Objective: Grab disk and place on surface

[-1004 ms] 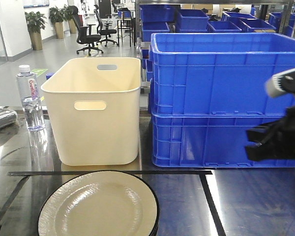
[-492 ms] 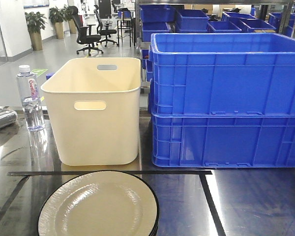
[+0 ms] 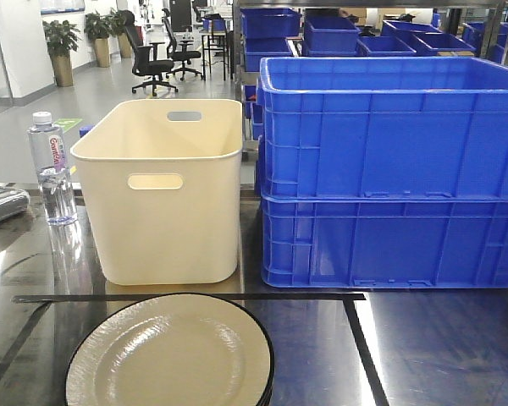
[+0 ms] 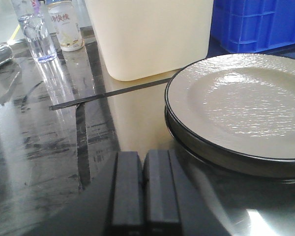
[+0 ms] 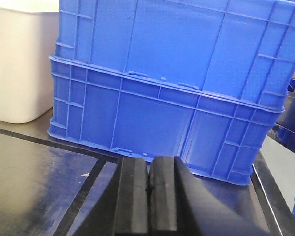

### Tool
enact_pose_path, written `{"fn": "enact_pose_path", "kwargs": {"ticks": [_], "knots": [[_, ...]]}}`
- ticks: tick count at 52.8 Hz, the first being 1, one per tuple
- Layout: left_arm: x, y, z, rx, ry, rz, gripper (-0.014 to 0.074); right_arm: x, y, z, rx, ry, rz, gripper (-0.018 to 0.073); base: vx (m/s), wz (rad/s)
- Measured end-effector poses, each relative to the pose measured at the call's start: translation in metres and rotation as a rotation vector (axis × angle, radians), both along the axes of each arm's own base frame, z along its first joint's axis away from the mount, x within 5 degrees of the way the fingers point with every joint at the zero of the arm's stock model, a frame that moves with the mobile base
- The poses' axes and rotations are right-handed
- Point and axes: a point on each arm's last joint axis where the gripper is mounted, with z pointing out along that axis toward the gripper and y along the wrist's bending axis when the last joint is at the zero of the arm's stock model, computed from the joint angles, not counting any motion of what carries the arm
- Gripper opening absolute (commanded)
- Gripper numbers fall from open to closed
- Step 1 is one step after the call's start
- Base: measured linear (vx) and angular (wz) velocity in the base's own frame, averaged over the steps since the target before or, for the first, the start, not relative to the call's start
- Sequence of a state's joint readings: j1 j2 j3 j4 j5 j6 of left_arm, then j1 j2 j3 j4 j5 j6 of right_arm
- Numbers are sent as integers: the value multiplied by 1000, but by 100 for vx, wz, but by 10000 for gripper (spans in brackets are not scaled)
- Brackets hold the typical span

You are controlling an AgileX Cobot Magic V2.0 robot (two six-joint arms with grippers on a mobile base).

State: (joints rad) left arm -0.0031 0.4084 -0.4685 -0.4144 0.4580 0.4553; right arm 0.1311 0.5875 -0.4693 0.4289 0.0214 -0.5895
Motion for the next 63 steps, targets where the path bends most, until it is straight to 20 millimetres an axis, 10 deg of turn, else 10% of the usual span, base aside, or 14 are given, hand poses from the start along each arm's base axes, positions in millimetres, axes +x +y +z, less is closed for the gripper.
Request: {"fn": "enact_pose_path", "kwargs": {"ticks": [22,43,63], "knots": [[-6,3,-9,78,-14,15,-2,0,0,0,0,1,0,-8,0,0],[-30,15,-106,95,-276,158,-2,0,0,0,-1,0,1,-8,0,0],[-30,15,-109,62,-256,163,-2,0,0,-1,-2,9,3,-8,0,0]]}}
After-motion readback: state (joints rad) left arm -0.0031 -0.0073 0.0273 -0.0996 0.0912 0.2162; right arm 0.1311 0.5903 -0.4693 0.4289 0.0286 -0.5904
